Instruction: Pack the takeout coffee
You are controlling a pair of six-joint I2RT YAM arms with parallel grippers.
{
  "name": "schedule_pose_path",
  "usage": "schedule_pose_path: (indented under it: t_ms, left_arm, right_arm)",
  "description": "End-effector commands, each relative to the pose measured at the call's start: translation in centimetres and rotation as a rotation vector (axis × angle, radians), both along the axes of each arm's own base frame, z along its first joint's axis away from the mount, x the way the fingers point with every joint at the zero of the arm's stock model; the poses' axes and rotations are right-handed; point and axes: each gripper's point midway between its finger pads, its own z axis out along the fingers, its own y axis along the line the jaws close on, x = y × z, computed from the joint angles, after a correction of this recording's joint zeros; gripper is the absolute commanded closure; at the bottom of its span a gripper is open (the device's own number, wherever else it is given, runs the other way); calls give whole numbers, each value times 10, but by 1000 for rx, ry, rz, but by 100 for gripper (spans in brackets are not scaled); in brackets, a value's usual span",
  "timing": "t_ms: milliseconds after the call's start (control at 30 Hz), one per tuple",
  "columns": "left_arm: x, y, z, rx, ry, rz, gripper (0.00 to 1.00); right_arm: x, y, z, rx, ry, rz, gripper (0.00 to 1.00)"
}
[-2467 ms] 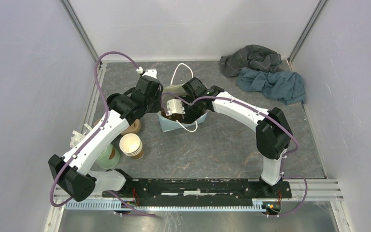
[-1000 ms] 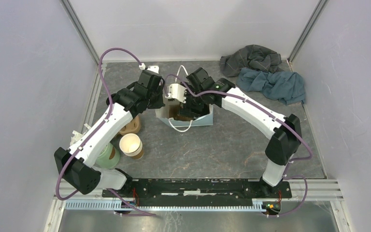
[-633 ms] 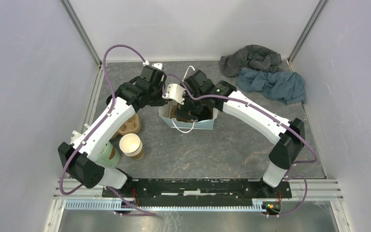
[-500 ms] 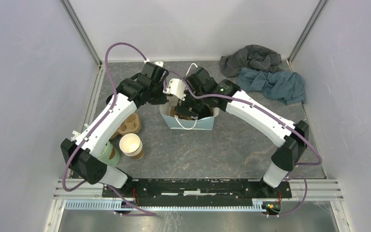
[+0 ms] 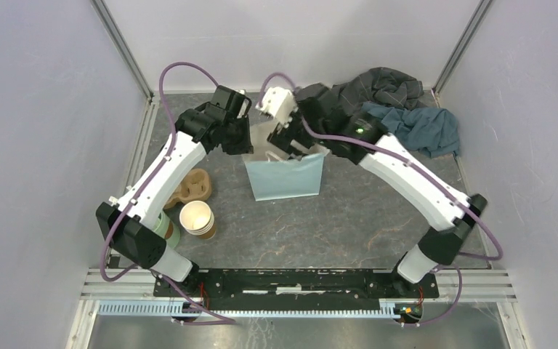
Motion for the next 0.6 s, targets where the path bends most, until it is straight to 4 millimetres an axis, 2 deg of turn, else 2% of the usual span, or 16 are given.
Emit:
schedule_pose_path:
  t_ms: [0, 67, 100, 167, 200, 267, 367, 433, 567]
  left_arm:
    - [-5, 9, -13, 11, 95, 39, 75]
    - [-4, 5, -18, 2, 119, 39, 72]
    - [-7, -2, -18, -27, 156, 27, 70]
    - [-5, -7, -12, -48, 167, 27, 61]
    - [-3, -6, -7, -47, 152, 36, 59]
    - [1, -1, 9, -38, 104, 49, 50]
    - [2, 7, 42, -45, 15, 57, 30]
    - [2, 11, 66, -63, -29, 53, 20]
    - [9, 27, 103, -72, -102, 56, 3]
  right_arm:
    - [-20, -24, 149, 438, -258, -58, 2]
    - [-33, -19, 150, 492, -256, 6, 2]
    - [-38, -20, 157, 520, -250, 17, 2]
    - [-46, -26, 168, 551, -225, 2, 2]
    - [-49, -36, 169, 544, -224, -30, 2]
    - [-50, -65, 157, 499, -245, -131, 2]
    - [-46, -121, 131, 416, -336, -344, 2]
    - [-50, -148, 119, 373, -381, -430, 2]
    - [-57, -162, 84, 273, -346, -444, 2]
